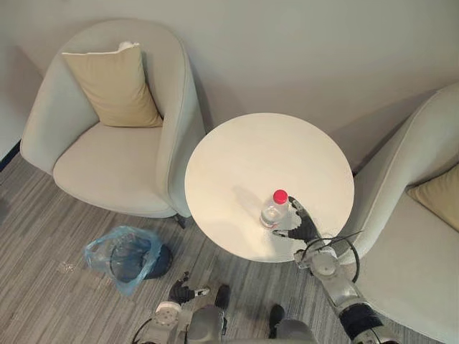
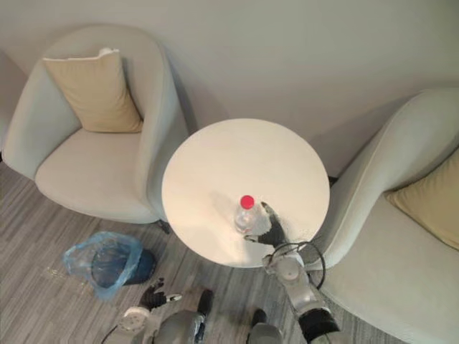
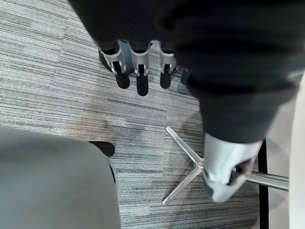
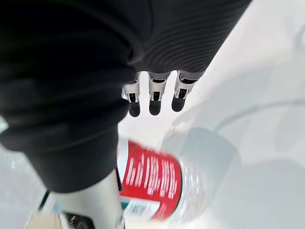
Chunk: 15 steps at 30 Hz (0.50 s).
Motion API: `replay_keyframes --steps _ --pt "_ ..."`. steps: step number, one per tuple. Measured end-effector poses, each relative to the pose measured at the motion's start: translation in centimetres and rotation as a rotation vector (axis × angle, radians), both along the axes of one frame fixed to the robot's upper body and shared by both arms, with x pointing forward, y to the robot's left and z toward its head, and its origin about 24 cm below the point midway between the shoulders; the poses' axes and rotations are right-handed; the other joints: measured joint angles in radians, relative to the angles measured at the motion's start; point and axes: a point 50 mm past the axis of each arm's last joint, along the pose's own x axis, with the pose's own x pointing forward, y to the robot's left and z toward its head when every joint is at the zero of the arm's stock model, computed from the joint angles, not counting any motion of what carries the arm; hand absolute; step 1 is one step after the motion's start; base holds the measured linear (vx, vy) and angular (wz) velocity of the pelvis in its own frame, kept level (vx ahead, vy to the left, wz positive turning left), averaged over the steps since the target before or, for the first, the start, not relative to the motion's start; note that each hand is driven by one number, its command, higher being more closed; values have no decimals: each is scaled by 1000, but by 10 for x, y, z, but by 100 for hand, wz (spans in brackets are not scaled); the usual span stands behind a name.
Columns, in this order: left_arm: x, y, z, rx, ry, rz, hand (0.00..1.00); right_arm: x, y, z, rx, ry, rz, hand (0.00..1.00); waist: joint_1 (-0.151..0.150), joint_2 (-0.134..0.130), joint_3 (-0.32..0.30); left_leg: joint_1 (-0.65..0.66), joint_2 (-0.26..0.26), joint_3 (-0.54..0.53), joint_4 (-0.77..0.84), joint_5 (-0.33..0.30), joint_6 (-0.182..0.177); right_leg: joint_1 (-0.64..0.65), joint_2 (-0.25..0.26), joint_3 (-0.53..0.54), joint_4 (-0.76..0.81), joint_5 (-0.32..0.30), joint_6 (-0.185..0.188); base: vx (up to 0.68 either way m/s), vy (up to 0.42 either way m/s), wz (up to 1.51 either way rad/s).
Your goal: Gather rubbish on tea table into small bin, then transfer packed bag to large trash can.
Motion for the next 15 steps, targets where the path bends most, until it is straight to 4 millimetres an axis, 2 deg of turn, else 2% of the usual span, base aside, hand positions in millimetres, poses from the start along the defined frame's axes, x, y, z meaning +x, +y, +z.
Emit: replay_keyframes --steps 2,9,10,15 --pt "0 0 0 -3 -1 13 0 1 2 1 20 -4 -3 0 1 2 1 -13 -3 -12 9 0 -1 -4 0 -12 -1 0 0 -18 3 16" --pt "7 -2 4 -16 -36 46 0 19 15 20 69 -82 -11 0 38 15 17 -55 -7 -33 30 -2 -3 -28 2 -31 3 1 -1 -13 3 9" --pt "7 -3 4 -16 -38 45 0 20 15 21 72 -85 -11 100 38 16 19 -57 -7 -36 32 -2 -3 -28 2 -35 3 1 -1 -23 9 18" --pt "13 -5 8 -25 -75 43 0 30 20 34 84 -141 -25 100 52 24 45 -68 -10 -42 39 -2 -3 -35 1 -40 8 0 -1 -8 2 4"
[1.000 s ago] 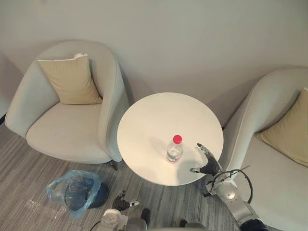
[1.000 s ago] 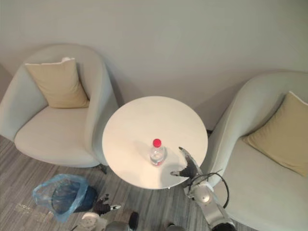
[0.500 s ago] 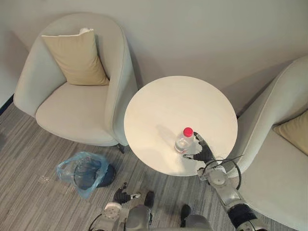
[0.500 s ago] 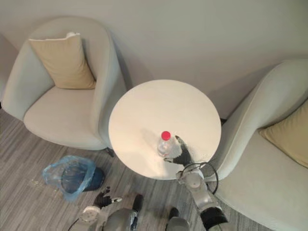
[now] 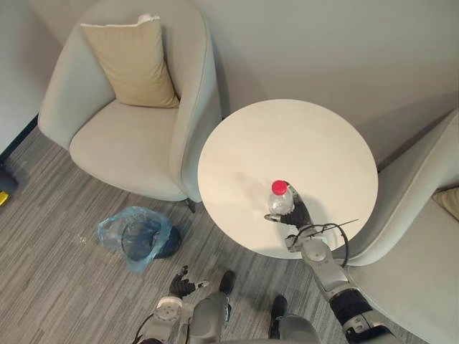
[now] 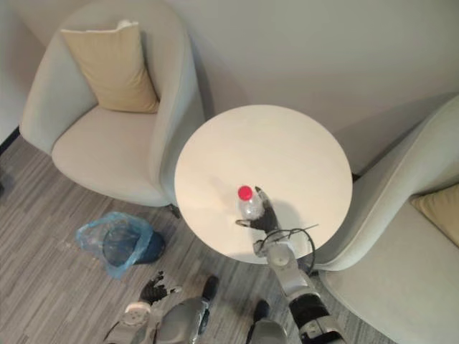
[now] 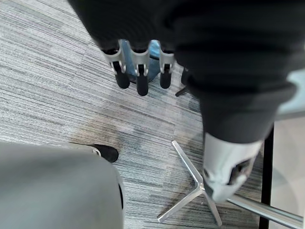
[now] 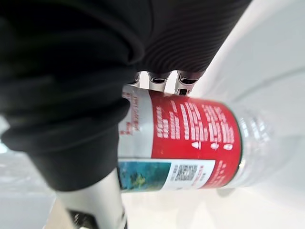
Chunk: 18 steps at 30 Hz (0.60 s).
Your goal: Gather rubbish on tea table into small bin, then transfer packed bag to large trash can.
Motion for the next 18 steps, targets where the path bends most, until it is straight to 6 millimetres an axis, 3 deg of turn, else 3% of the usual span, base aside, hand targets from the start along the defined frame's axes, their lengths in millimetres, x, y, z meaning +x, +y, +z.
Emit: replay_keyframes --steps 9,18 --pt "2 -1 1 -2 -5 -1 0 -1 6 2 61 -11 -24 100 10 1 1 -4 1 0 -1 0 0 -5 -1 4 0 -1 1 0 0 0" --pt "-1 0 -2 7 24 -4 0 -34 -7 11 152 -66 -32 100 -3 -8 -2 40 9 25 -16 0 0 24 0 38 -10 5 6 -11 12 -9"
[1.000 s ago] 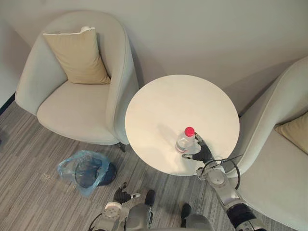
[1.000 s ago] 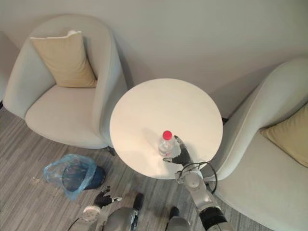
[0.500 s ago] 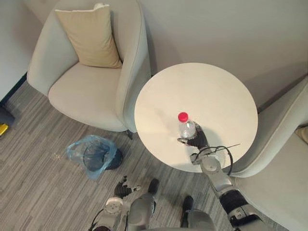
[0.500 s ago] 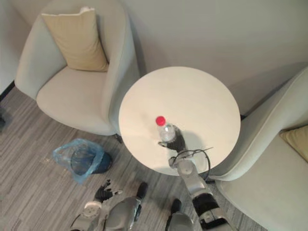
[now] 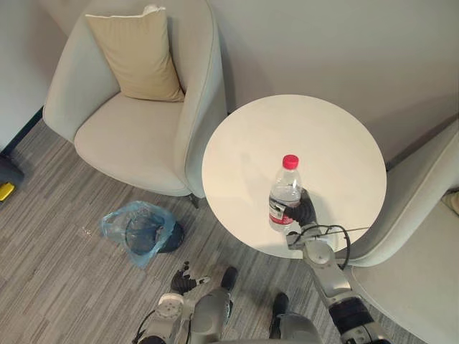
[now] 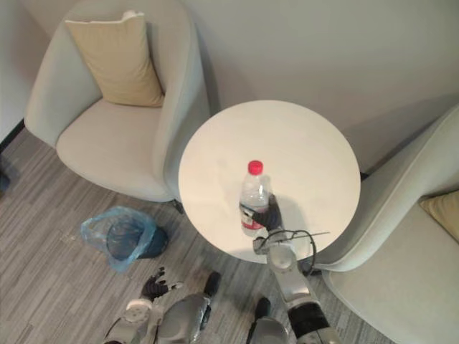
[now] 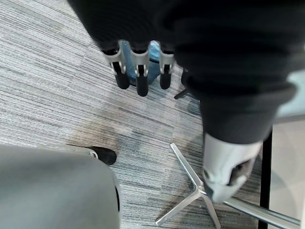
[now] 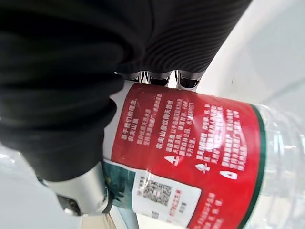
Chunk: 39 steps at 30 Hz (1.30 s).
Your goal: Gather rubbish on tea table into small bin, then transfer packed bag to large trash can.
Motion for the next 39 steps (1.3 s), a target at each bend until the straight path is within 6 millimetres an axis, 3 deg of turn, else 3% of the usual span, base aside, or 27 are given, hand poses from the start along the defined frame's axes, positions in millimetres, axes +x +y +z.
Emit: replay_keyframes --steps 4,5,6,9,15,25,30,33,34,35,36,37,39 --pt "-2 1 -1 0 14 -8 0 -12 0 4 13 -21 21 100 -14 -5 -3 13 7 24 -3 0 0 1 3 26 -2 9 2 -42 23 -25" --pt "-12 6 -7 22 64 -37 0 -31 3 3 50 -19 39 100 -34 -36 -52 59 11 42 -32 1 1 29 4 46 -21 12 4 -48 11 -37" --pt "-14 6 -8 31 77 -55 0 -32 4 5 61 -36 44 100 -40 -44 -64 68 15 54 -35 1 1 31 4 57 -22 13 4 -48 7 -38" --pt "-16 5 -9 38 89 -79 0 -34 3 7 59 -47 44 100 -55 -45 -74 69 17 63 -36 1 2 33 6 67 -32 24 6 -24 7 -13" --pt "-25 1 -14 39 120 -110 0 -57 -2 15 46 -69 37 100 -65 -37 -115 126 25 95 -65 3 4 66 7 97 -41 26 8 10 4 -16" --pt "-35 -8 -18 12 153 -126 0 -62 1 11 23 -58 42 100 -81 -21 -146 190 35 120 -77 3 4 107 12 122 -29 25 7 -32 -5 -8" --pt "-34 -14 -18 -7 145 -134 0 -67 9 41 32 -194 70 100 -82 -14 -149 116 16 70 -41 21 5 52 -7 61 70 -20 4 -46 -14 38" --pt "-29 -16 -15 -11 113 -143 0 -50 11 55 -14 -279 74 100 -81 6 -135 5 8 94 82 48 16 8 4 25 94 -16 -18 -131 -24 54" --pt "-28 -17 -14 -11 108 -152 0 -44 11 57 -25 -288 73 100 -82 9 -132 3 8 88 48 86 16 7 2 14 70 1 -30 -159 9 46" --pt "-24 -20 -13 -3 99 -180 0 -36 11 59 -43 -305 69 100 -85 -8 -123 -9 25 161 106 24 72 -16 -33 -21 54 29 -37 -168 -12 39" --pt "-22 -22 -13 11 98 -216 0 -31 9 60 -68 -309 67 100 -85 -1 -122 -20 75 280 271 -75 105 -28 -44 -35 59 39 -39 -169 -15 40" --pt "-24 -24 -14 21 106 -240 0 -28 9 60 -77 -308 63 100 -94 1 -124 7 126 360 341 -122 108 -31 -55 -48 59 47 -38 -167 -16 42" --pt "-28 -30 -15 38 117 -295 0 -26 4 61 -91 -316 35 100 -129 6 -128 93 243 473 365 -152 69 -49 -83 -89 73 60 -27 -156 101 72"
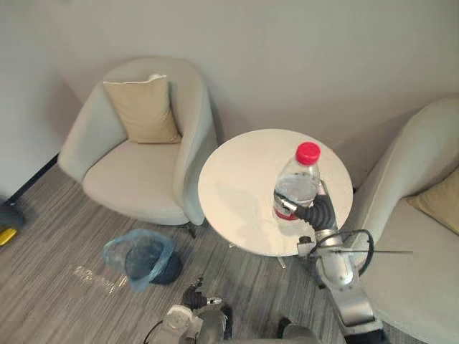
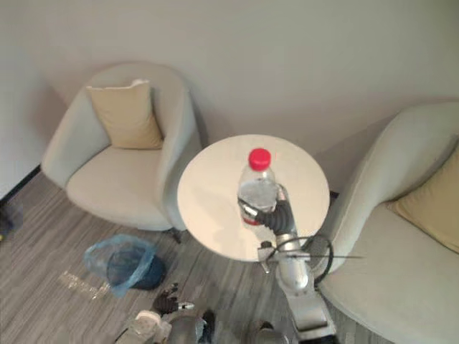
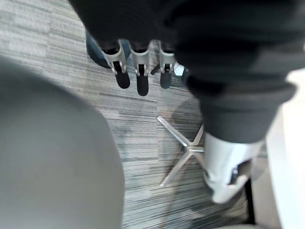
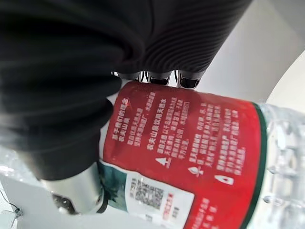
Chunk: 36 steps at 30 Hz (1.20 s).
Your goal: Gather rubbish on tea table into small bin, then transfer packed bag to large trash can.
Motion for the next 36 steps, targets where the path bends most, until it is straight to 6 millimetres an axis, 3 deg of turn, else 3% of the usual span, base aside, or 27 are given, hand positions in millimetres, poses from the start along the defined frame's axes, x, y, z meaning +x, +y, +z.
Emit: replay_keyframes --steps 2,4,5,6,7,9,11,13,14,15,16,19,21,23,24,25,26,27,30,33,36 --pt "-2 -8 -1 4 3 -55 0 1 -8 1 3 -8 -43 100 -18 11 -8 53 53 14 -61 13 -30 -30 -19 -41 9 21 24 -150 220 94" --pt "-4 -17 -1 1 1 -106 0 2 -18 1 10 -7 -96 100 -42 27 -16 91 33 43 -233 -30 -117 -44 -44 -96 -33 78 68 -154 355 103" --pt "-3 -18 0 5 -4 -116 0 3 -19 -3 16 9 -104 100 -42 20 -13 99 23 55 -276 -45 -143 -40 -53 -109 -53 101 80 -142 367 70" --pt "1 -16 2 8 -20 -114 0 6 -19 -10 30 40 -116 100 -27 -6 -2 103 0 55 -295 -52 -169 -27 -71 -110 -86 136 88 -154 327 39" --pt "3 -11 3 21 -29 -113 0 7 -11 -19 56 87 -102 100 -12 -29 1 96 -30 53 -275 -51 -163 -9 -90 -104 -119 166 87 -155 297 21" --pt "2 -6 2 35 -28 -105 0 3 2 -28 81 130 -68 100 -4 -43 -7 79 -47 39 -234 -66 -139 27 -96 -92 -148 182 88 -118 173 19" --pt "0 2 2 48 -25 -79 0 1 8 -30 89 137 -45 100 -4 -38 -9 41 -69 14 -187 -106 -114 21 -113 -85 -127 155 62 -94 131 33" --pt "1 4 2 51 -31 -48 0 -2 4 -35 87 160 -55 100 -4 -33 0 9 -92 -38 -149 -128 -89 -22 -110 12 -41 47 32 -87 104 57" --pt "1 6 2 54 -29 -45 0 -7 -2 -41 84 190 -78 100 -25 -44 14 3 -115 -87 -148 -129 -75 -46 -69 153 33 -55 -10 -68 35 119" --pt "0 8 2 58 -26 -35 0 -13 -7 -47 84 217 -102 100 -43 -48 16 2 -137 -125 -148 -128 -71 -48 -41 245 79 -103 -35 -20 1 149" --pt "-2 12 1 53 -22 1 0 -19 -13 -54 78 249 -125 100 -45 -72 14 -4 -163 -164 -148 -132 -74 -58 -30 312 126 -133 -42 56 -14 105" --pt "-1 22 3 58 -31 68 0 -19 -9 -55 79 260 -102 100 -22 -68 5 -45 -162 -230 -133 -122 -81 -58 -3 327 120 -144 -25 97 -40 50" --pt "-2 28 4 69 -36 70 0 -20 -9 -56 86 266 -109 100 -44 -79 3 -82 -170 -311 -129 -109 -98 -43 7 317 112 -115 32 169 -76 109" --pt "-2 27 4 70 -28 70 0 -24 -14 -59 79 284 -127 100 -46 -78 3 -64 -168 -378 -127 -107 -99 -20 27 328 157 -120 22 171 -64 110" --pt "0 23 4 60 -32 72 0 -26 -18 -60 63 289 -132 100 -48 -61 13 -41 -154 -410 -118 -103 -103 -44 49 317 250 -147 -5 103 -103 96" --pt "-2 23 2 60 -16 75 0 -28 -17 -62 66 299 -129 100 -46 -49 4 -29 -129 -419 -109 -106 -108 -27 101 318 221 -178 7 95 -124 70" --pt "-2 25 2 63 -12 78 0 -29 -15 -62 75 300 -123 100 -40 -57 0 -33 -128 -404 -83 -105 -109 -20 119 320 174 -162 -3 78 -141 54" --pt "-1 25 3 61 -20 82 0 -30 -12 -59 80 286 -113 100 -38 -70 -8 -73 -131 -349 16 -111 -114 -8 112 301 154 -183 12 113 -90 29" --pt "-2 10 3 4 -24 130 0 -28 -12 -55 80 270 -114 100 -21 1 1 -166 -42 -221 241 -82 -114 70 159 304 72 -180 -7 136 -37 -3" --pt "-2 11 3 2 -31 147 0 -24 -10 -55 73 270 -106 100 0 -8 3 -160 -39 -105 182 -122 -64 123 128 339 21 -170 -6 193 15 -23" --pt "6 14 8 9 -65 154 0 -14 -11 -59 67 279 -120 100 17 -31 18 -215 -102 -81 46 -106 -49 159 71 364 -17 -165 2 227 120 -22"
